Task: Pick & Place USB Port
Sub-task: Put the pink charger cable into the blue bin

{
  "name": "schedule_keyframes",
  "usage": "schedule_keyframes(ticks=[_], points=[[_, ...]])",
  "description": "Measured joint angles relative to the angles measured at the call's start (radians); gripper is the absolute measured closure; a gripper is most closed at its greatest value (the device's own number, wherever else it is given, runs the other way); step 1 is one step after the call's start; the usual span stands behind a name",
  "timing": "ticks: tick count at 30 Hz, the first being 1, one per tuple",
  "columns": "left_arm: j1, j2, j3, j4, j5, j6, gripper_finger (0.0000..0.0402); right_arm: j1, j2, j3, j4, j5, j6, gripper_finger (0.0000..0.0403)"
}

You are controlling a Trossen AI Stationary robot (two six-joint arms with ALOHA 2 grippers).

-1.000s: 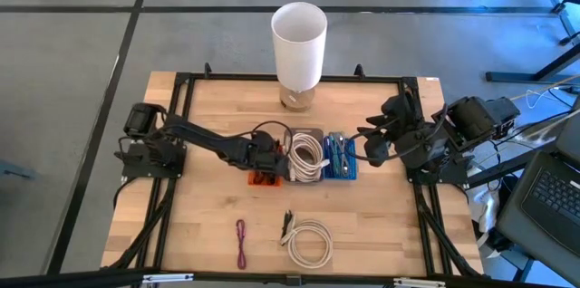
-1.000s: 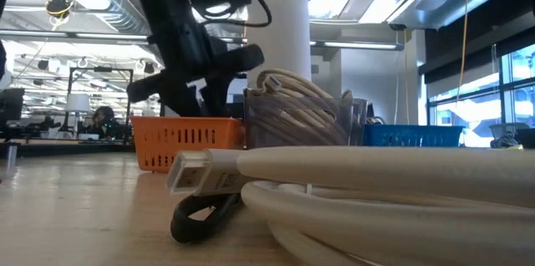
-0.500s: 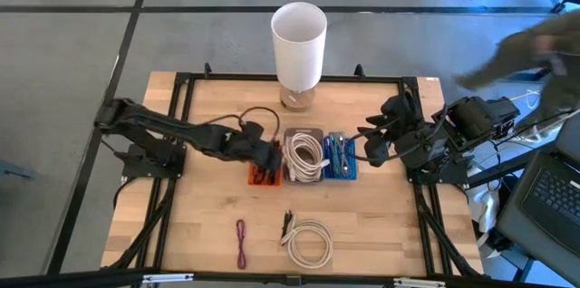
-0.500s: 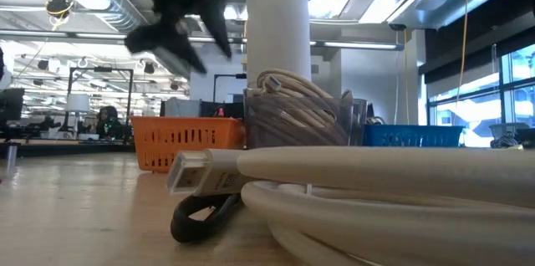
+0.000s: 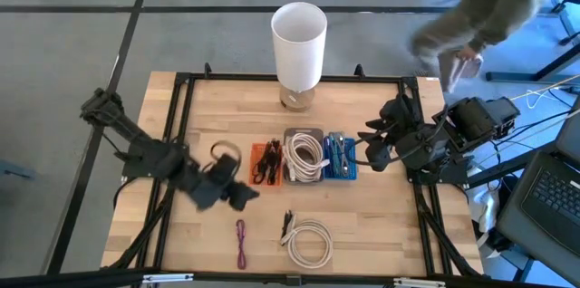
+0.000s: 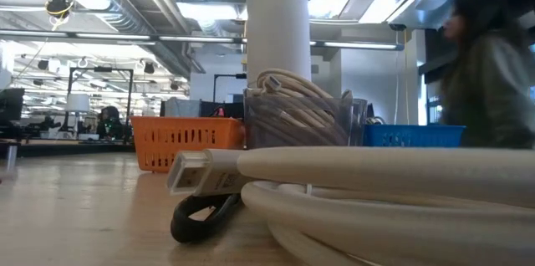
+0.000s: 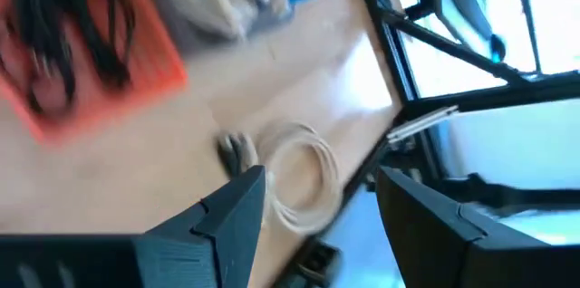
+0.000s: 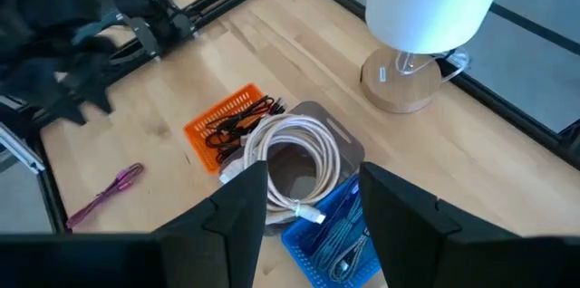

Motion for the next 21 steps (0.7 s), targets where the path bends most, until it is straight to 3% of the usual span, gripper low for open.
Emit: schedule_keyframes(ticks=[5,8,15,21], points=[[-0.172,0.077,0.0,0.016,-0.128,-0.291,0.0197,0.0,0.0,0.0,0.0,0.01,-0.024,0.0226],[-0.232,0.14,0.0,0.056,-0.136,-0.42,0.0197,0.0,0.0,0.0,0.0,0.026,-0.051,0.0226],[-0.274,0.311,0.0,0.058,0.023,-0.676,0.0197,0.0,0.0,0.0,0.0,0.038,-0.076,0.0226],[-0.272,0.433,0.0,0.064,0.143,-0.786,0.0197,0.0,0.0,0.0,0.0,0.038,-0.102,0.0226]])
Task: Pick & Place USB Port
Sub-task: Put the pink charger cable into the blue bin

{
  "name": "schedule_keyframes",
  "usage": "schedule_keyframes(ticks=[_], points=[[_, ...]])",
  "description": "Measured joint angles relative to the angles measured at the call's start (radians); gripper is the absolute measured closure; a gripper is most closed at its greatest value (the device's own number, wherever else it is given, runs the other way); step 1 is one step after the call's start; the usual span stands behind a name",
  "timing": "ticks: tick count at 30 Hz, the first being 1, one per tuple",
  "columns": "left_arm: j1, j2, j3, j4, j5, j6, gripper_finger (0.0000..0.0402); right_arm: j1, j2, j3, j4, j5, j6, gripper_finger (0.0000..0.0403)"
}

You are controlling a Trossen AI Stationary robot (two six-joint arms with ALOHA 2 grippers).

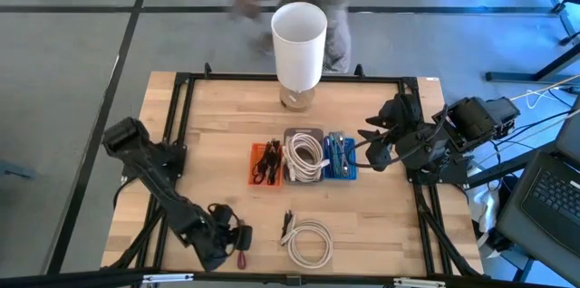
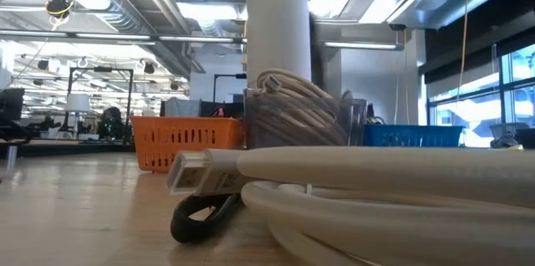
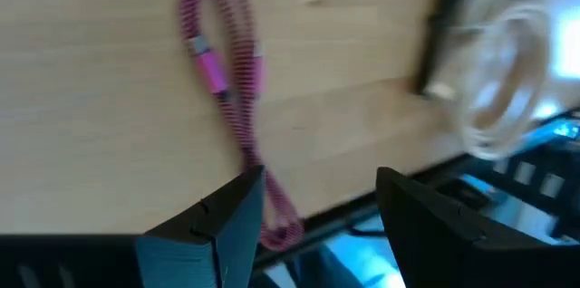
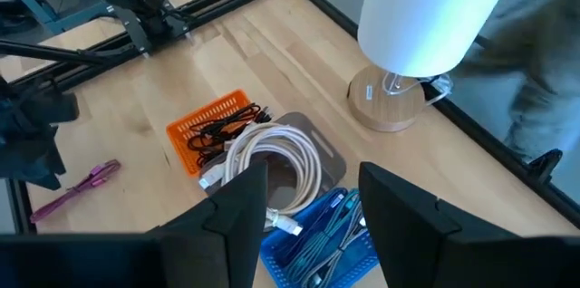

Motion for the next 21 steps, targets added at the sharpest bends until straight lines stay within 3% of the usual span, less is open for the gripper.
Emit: schedule_keyframes(ticks=[7,21], points=[[0.0,0.103,0.0,0.001,0.109,-0.039,0.0197,0.0,0.0,0.0,0.0,0.0,-0.023,0.0226],[0.044,0.171,0.005,0.036,0.125,0.005,0.0197,-0.016,0.0,0.0,0.0,0.031,-0.035,0.0226]])
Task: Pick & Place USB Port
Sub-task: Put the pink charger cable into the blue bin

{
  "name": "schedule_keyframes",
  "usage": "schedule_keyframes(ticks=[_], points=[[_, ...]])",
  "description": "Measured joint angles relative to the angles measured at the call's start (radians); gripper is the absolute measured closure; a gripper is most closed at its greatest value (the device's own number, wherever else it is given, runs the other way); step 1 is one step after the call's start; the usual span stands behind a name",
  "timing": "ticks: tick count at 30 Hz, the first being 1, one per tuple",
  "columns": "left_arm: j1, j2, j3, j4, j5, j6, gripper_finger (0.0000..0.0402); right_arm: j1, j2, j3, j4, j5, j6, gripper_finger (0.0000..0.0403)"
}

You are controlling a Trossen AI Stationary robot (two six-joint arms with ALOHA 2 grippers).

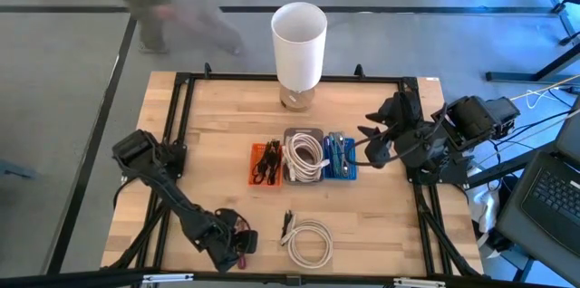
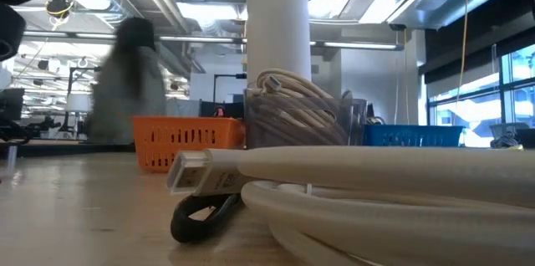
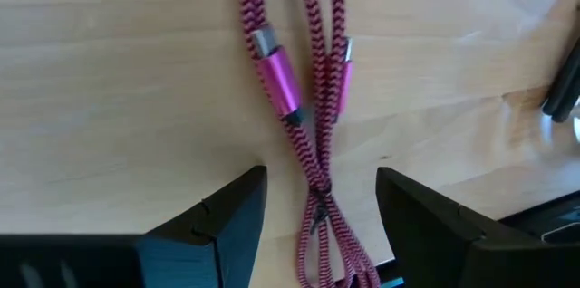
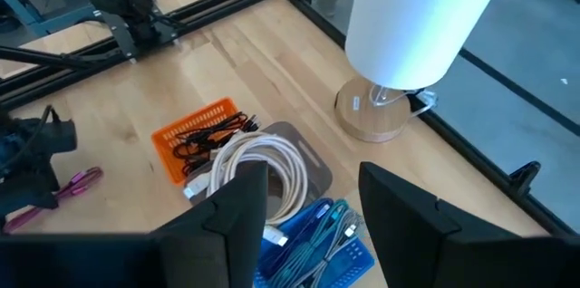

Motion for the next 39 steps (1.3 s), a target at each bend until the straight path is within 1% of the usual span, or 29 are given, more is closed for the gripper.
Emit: schedule_keyframes(ticks=[3,6,10,14,15,16,20,24,26,29,31,33,36,39], points=[[0.014,0.001,0.0,-0.017,-0.005,0.021,0.0206,0.0,0.0,0.0,0.0,0.011,-0.006,0.0226],[0.023,0.002,-0.001,-0.028,-0.01,0.049,0.0234,0.0,0.0,0.0,0.0,0.011,-0.015,0.0226],[0.033,0.003,-0.003,-0.04,-0.012,0.081,0.0291,0.0,0.0,0.0,0.0,0.011,-0.015,0.0226],[0.037,0.004,-0.003,-0.057,-0.013,0.129,0.0365,0.0,0.0,0.0,0.0,0.011,-0.015,0.0226],[0.037,0.004,-0.003,-0.063,-0.02,0.137,0.038,0.0,0.0,0.0,0.0,0.011,-0.015,0.0226],[0.037,0.004,-0.003,-0.068,-0.032,0.138,0.0387,0.0,0.0,0.0,0.0,0.011,-0.015,0.0226],[0.038,0.005,-0.006,-0.044,-0.099,0.141,0.0391,0.0,0.0,0.0,0.0,0.011,-0.014,0.0226],[0.04,0.002,-0.011,0.051,-0.173,0.179,0.0394,0.0,0.0,0.0,0.0,0.011,-0.014,0.0226],[0.04,-0.02,-0.01,0.092,-0.19,0.205,0.0395,0.0,0.0,0.0,0.0,0.011,-0.014,0.0226],[0.033,-0.064,-0.009,0.116,-0.218,0.249,0.0395,0.0,0.0,0.0,0.0,0.007,-0.013,0.0226],[0.024,-0.105,-0.009,0.115,-0.255,0.287,0.0395,0.0,0.0,0.0,0.0,0.002,-0.012,0.0226],[0.02,-0.15,-0.008,0.122,-0.324,0.358,0.0395,0.0,0.0,0.0,0.0,0.002,0.003,0.0226],[0.028,-0.225,-0.008,0.123,-0.465,0.481,0.0395,0.0,0.0,0.0,0.001,0.001,0.039,0.0226],[0.054,-0.305,-0.008,0.172,-0.579,0.673,0.0395,0.0,0.0,0.0,0.039,-0.016,0.069,0.0226]])
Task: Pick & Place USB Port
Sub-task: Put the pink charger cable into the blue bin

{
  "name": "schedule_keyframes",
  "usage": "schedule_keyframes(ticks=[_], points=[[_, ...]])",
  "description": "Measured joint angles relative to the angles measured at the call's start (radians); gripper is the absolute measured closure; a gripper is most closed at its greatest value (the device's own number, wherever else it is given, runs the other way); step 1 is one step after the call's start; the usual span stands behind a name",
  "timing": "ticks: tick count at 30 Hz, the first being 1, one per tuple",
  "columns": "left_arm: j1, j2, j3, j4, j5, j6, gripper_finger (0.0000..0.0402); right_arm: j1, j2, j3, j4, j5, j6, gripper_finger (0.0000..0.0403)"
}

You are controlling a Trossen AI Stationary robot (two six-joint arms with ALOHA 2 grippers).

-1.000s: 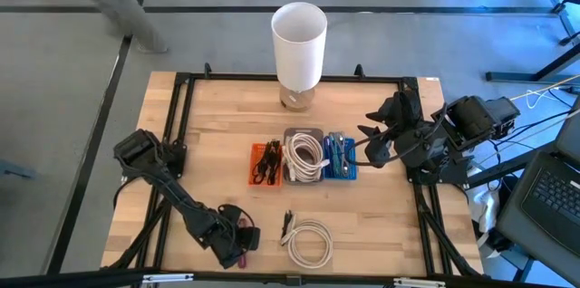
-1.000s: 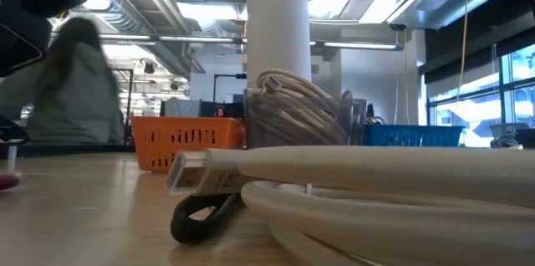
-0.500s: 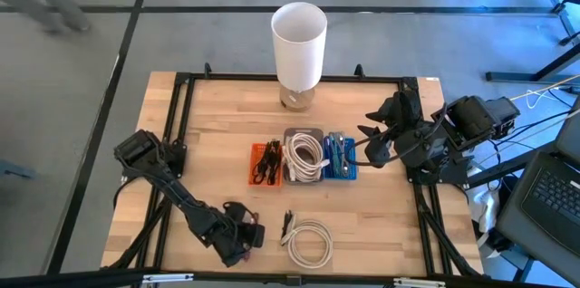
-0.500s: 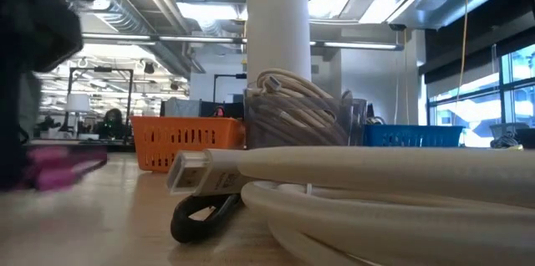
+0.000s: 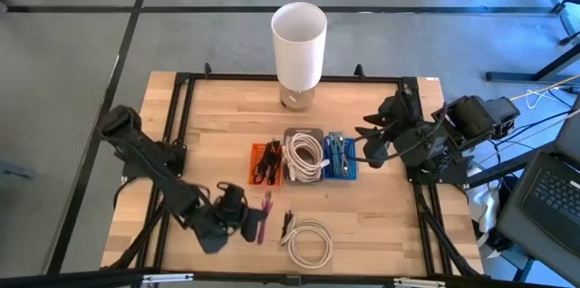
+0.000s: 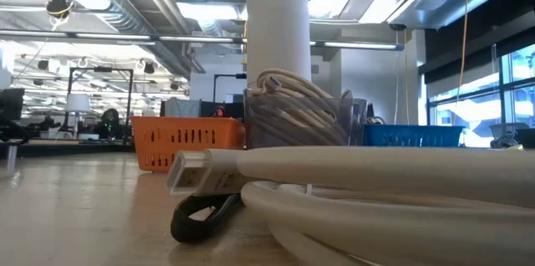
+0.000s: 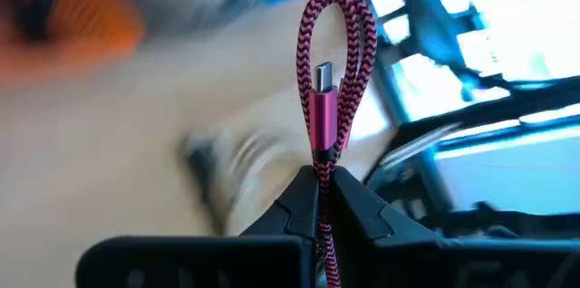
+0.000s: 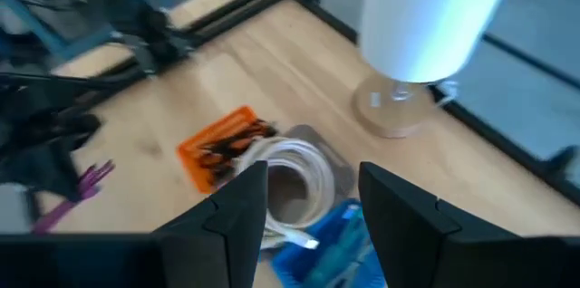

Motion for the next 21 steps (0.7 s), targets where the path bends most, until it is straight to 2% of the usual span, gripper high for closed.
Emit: schedule_keyframes(ticks=[6,9,12,16,18,21], points=[[0.125,-0.139,0.002,0.244,-0.047,0.567,0.0395,0.0,0.0,0.0,0.157,-0.065,-0.118,0.0226],[0.211,-0.19,0.002,0.382,0.021,0.829,0.0395,0.0,0.0,0.0,0.239,-0.089,-0.198,0.0226],[0.308,-0.224,0.002,0.541,0.134,1.039,0.0395,0.004,0.001,0.0,0.312,-0.09,-0.247,0.0226],[0.439,-0.233,0.003,0.776,0.357,1.212,0.0395,0.004,0.008,0.0,0.388,-0.115,-0.3,0.0226],[0.498,-0.233,0.003,0.849,0.455,1.242,0.0395,0.004,0.013,0.0,0.425,-0.115,-0.319,0.0226],[0.576,-0.233,0.004,0.868,0.549,1.227,0.0395,0.004,0.024,0.0,0.475,-0.129,-0.348,0.0226]])
